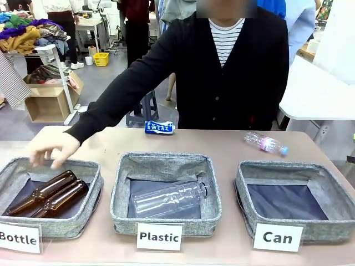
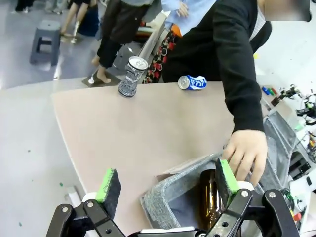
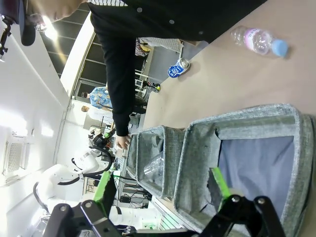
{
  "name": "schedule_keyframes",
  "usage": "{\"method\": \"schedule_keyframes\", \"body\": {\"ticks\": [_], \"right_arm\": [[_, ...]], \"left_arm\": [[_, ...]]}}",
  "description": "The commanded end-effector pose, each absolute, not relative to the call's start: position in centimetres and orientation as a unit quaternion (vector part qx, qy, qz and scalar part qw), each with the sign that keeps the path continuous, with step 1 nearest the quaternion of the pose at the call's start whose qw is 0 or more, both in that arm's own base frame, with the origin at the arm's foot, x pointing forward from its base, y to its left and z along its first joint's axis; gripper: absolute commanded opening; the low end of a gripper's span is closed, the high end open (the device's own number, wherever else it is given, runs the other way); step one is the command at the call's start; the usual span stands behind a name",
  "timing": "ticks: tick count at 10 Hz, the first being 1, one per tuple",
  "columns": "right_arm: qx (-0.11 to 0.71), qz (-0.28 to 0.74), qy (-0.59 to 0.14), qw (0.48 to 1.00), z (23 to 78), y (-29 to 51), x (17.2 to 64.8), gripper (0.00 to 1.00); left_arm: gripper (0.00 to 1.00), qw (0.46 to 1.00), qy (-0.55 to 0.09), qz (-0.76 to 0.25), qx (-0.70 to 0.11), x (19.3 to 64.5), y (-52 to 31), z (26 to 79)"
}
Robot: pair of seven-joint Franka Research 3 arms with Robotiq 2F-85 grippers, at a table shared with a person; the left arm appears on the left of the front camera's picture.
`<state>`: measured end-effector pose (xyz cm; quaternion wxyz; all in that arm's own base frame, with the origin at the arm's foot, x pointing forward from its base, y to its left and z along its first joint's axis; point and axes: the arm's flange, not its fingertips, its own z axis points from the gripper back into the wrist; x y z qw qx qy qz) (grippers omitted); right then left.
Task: Sort the can waste into the basket.
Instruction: Pick up the can waste from the table and place it in the right Fabric basket.
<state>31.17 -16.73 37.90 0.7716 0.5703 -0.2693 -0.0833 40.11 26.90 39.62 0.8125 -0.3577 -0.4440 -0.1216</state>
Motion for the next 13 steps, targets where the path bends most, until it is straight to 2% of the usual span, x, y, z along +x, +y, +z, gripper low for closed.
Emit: {"method": "schedule_keyframes", "body": {"ticks": [1,5,8,13], "right_arm": [[0.571,-0.075,-0.282,0.767,38.0,-16.7,31.4,1.00],[0.571,-0.075,-0.282,0.767,38.0,-16.7,31.4,1.00],[0.571,-0.075,-0.282,0.767,38.0,-16.7,31.4,1.00],[0.571,-0.075,-0.282,0.767,38.0,-16.7,31.4,1.00]], "left_arm": [[1.00,0.829,-0.420,-0.137,-0.341,40.9,25.6,41.8],[1.00,0.848,-0.383,-0.266,-0.252,45.0,16.8,49.5],[1.00,0.834,-0.338,-0.410,-0.151,49.3,4.7,54.5],[1.00,0.812,-0.316,-0.491,-0.001,58.0,-14.7,56.4]]}}
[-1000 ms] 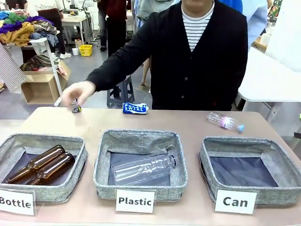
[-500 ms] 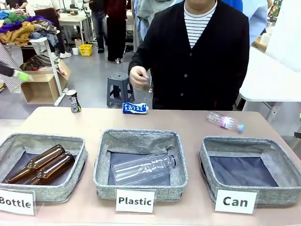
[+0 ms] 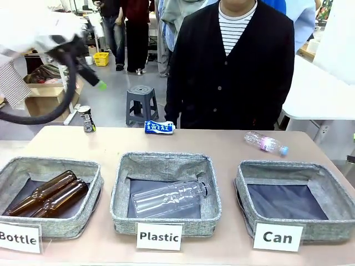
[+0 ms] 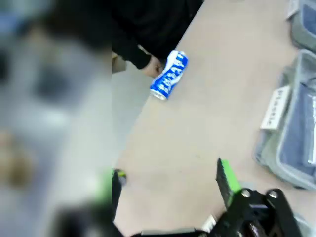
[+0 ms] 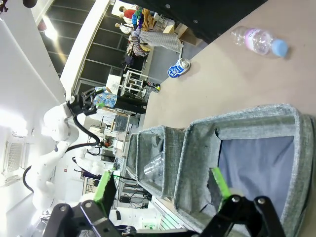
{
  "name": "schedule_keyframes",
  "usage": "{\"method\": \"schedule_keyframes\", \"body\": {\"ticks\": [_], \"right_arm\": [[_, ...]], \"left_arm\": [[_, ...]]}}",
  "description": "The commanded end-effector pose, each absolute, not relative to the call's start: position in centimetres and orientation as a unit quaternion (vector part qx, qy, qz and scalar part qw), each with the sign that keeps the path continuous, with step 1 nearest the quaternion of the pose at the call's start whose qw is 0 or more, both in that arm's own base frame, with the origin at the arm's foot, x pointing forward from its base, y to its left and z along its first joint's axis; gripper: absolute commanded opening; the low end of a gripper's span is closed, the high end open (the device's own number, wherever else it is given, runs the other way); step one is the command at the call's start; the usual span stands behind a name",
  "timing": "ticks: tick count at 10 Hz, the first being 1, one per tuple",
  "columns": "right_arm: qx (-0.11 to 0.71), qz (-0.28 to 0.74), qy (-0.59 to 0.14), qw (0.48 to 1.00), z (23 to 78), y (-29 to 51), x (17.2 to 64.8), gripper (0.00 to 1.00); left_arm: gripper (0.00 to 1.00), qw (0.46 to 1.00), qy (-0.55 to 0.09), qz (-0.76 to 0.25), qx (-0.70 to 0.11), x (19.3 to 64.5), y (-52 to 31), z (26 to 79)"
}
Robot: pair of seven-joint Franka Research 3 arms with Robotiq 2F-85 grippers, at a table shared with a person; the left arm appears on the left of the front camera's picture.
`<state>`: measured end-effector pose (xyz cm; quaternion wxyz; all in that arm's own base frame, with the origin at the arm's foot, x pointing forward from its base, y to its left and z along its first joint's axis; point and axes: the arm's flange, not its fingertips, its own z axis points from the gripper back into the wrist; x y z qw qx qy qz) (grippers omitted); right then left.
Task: Sort the can waste into the basket.
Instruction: Pick up the can waste from the table and place it in the right Fabric basket.
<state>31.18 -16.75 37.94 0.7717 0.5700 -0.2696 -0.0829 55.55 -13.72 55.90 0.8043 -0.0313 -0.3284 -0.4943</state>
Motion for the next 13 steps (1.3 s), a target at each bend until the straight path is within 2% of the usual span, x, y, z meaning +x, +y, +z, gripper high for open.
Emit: {"method": "schedule_keyframes", "body": {"ticks": [1,5,6,7,8,9,10,13], "right_arm": [[0.571,-0.075,-0.282,0.767,38.0,-16.7,31.4,1.00],[0.571,-0.075,-0.282,0.767,38.0,-16.7,31.4,1.00],[0.571,-0.075,-0.282,0.767,38.0,-16.7,31.4,1.00],[0.571,-0.075,-0.282,0.767,38.0,-16.7,31.4,1.00],[0.571,-0.075,-0.282,0.767,38.0,-16.7,31.4,1.00],[0.571,-0.075,-0.282,0.767,38.0,-16.7,31.4,1.00],[0.571,-0.075,-0.282,0.767,38.0,-16.7,31.4,1.00],[0.571,-0.075,-0.282,0.767,38.0,-16.7,31.4,1.00]], "left_arm": [[1.00,0.799,-0.316,-0.510,0.037,59.9,-18.4,56.0],[1.00,0.755,-0.240,-0.607,0.061,64.5,-27.6,53.1],[1.00,0.743,-0.212,-0.633,0.042,64.9,-28.5,53.2],[1.00,0.756,-0.261,-0.597,0.058,62.6,-26.6,51.7],[1.00,0.756,-0.261,-0.597,0.058,62.6,-26.6,51.7],[1.00,0.751,-0.237,-0.614,0.047,63.4,-28.5,51.5],[1.00,0.753,-0.241,-0.607,0.079,64.9,-30.1,50.1],[1.00,0.735,-0.220,-0.637,0.078,69.0,-32.7,45.3]]}}
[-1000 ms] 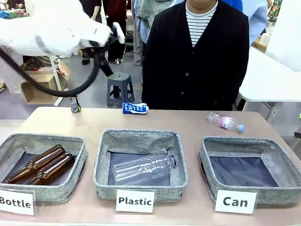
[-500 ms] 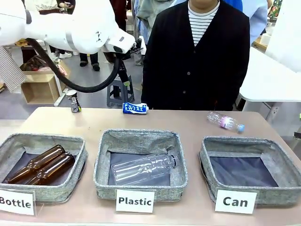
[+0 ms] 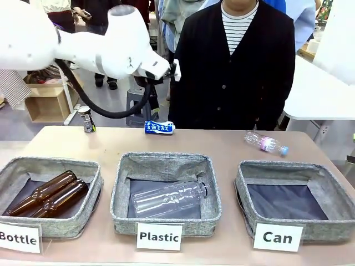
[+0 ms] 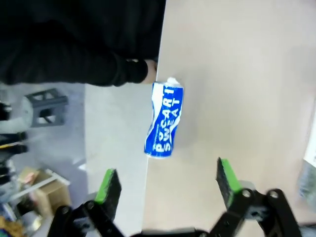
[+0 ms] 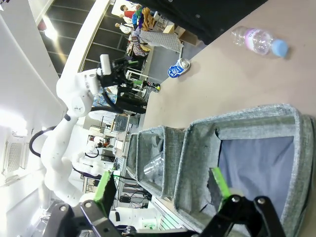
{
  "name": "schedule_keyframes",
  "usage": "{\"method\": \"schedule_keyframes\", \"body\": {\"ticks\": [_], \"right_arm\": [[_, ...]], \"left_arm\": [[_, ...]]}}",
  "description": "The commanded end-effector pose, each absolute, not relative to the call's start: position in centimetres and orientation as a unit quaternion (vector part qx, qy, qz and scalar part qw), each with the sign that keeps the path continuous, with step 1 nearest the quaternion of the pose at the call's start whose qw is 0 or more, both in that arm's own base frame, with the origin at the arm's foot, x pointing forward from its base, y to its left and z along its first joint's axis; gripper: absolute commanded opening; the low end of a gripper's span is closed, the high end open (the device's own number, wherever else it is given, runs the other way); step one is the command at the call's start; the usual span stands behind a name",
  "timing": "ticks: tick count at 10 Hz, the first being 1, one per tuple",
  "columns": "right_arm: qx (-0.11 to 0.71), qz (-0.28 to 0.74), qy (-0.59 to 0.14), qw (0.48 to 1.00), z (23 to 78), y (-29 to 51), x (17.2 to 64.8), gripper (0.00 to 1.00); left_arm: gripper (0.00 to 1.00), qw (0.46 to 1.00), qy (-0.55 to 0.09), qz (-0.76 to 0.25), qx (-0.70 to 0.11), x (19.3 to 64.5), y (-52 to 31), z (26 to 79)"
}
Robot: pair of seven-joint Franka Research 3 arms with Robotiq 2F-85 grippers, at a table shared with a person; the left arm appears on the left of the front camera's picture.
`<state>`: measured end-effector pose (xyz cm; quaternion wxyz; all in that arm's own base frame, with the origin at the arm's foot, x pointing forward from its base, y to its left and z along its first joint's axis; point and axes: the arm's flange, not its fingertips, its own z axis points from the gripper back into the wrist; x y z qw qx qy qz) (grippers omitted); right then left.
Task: Sort the can waste into the basket.
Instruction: Pick up the can waste from the table and place it in the right Fabric basket.
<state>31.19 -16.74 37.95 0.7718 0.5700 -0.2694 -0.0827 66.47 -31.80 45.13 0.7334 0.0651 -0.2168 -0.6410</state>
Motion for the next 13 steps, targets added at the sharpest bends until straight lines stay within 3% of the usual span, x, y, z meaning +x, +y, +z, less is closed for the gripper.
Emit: {"method": "schedule_keyframes", "body": {"ticks": [1,6,13], "right_arm": [[0.571,-0.075,-0.282,0.767,38.0,-16.7,31.4,1.00],[0.571,-0.075,-0.282,0.767,38.0,-16.7,31.4,1.00],[0.571,-0.075,-0.282,0.767,38.0,-16.7,31.4,1.00]], "left_arm": [[1.00,0.734,-0.197,-0.645,0.083,70.2,-33.1,43.7],[1.00,0.678,-0.129,-0.720,0.068,76.2,-34.3,37.7],[1.00,0.690,-0.096,-0.716,0.042,80.2,-34.3,32.6]]}}
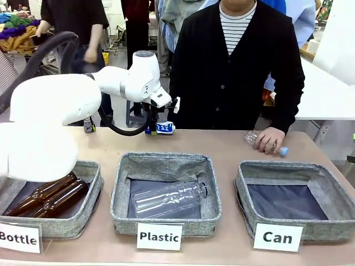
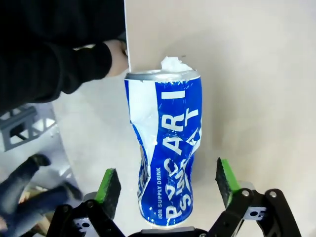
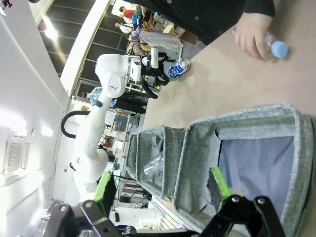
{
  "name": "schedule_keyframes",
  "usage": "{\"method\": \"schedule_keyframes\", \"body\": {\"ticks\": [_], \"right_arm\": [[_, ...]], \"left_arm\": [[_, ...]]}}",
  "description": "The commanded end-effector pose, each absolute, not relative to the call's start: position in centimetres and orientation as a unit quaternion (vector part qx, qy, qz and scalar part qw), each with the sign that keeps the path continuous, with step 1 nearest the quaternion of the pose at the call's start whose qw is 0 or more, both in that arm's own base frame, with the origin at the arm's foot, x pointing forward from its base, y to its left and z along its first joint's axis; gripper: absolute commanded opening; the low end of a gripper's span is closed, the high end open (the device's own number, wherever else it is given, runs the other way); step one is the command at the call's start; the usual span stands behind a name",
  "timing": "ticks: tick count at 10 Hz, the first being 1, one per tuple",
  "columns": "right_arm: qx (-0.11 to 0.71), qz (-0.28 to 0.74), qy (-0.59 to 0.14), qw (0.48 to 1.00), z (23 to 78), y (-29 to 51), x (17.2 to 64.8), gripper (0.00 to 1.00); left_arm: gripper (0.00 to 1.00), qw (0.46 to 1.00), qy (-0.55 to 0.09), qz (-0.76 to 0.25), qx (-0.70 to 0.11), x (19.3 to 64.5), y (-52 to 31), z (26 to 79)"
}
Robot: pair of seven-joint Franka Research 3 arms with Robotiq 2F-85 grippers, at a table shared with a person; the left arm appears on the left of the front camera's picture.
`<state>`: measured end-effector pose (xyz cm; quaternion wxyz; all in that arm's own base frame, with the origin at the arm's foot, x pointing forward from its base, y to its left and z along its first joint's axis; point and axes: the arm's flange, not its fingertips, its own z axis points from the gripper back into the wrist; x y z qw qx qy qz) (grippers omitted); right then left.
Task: Sort the can waste into the basket.
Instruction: Pick up the can waste from the table and place it in the right Fabric basket.
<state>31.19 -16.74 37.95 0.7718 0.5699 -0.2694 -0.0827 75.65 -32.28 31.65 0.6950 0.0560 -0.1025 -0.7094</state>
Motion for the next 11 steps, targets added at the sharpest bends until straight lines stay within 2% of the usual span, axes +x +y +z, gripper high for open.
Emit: {"method": "schedule_keyframes", "body": {"ticks": [1,2,3,4,5,6,8,11], "right_arm": [[0.571,-0.075,-0.282,0.767,38.0,-16.7,31.4,1.00],[0.571,-0.075,-0.282,0.767,38.0,-16.7,31.4,1.00],[0.571,-0.075,-0.282,0.767,38.0,-16.7,31.4,1.00],[0.571,-0.075,-0.282,0.767,38.0,-16.7,31.4,1.00],[0.571,-0.075,-0.282,0.767,38.0,-16.7,31.4,1.00],[0.571,-0.075,-0.282,0.767,38.0,-16.7,31.4,1.00],[0.571,-0.075,-0.282,0.767,38.0,-16.7,31.4,1.00],[0.571,-0.075,-0.282,0.767,38.0,-16.7,31.4,1.00]], "left_arm": [[1.00,0.688,-0.092,-0.719,0.040,80.3,-34.4,32.4],[0.40,0.683,-0.086,-0.725,0.034,80.3,-34.4,32.4],[0.40,0.685,-0.086,-0.722,0.036,80.3,-34.3,32.6],[0.00,0.684,-0.086,-0.723,0.032,80.3,-34.3,32.6],[0.36,0.684,-0.084,-0.724,0.035,80.2,-34.3,32.7],[0.00,0.681,-0.087,-0.726,0.038,79.9,-34.2,33.0],[0.00,0.678,-0.094,-0.728,0.031,78.4,-33.7,34.0],[0.00,0.687,-0.115,-0.717,0.011,72.5,-29.9,39.0]]}}
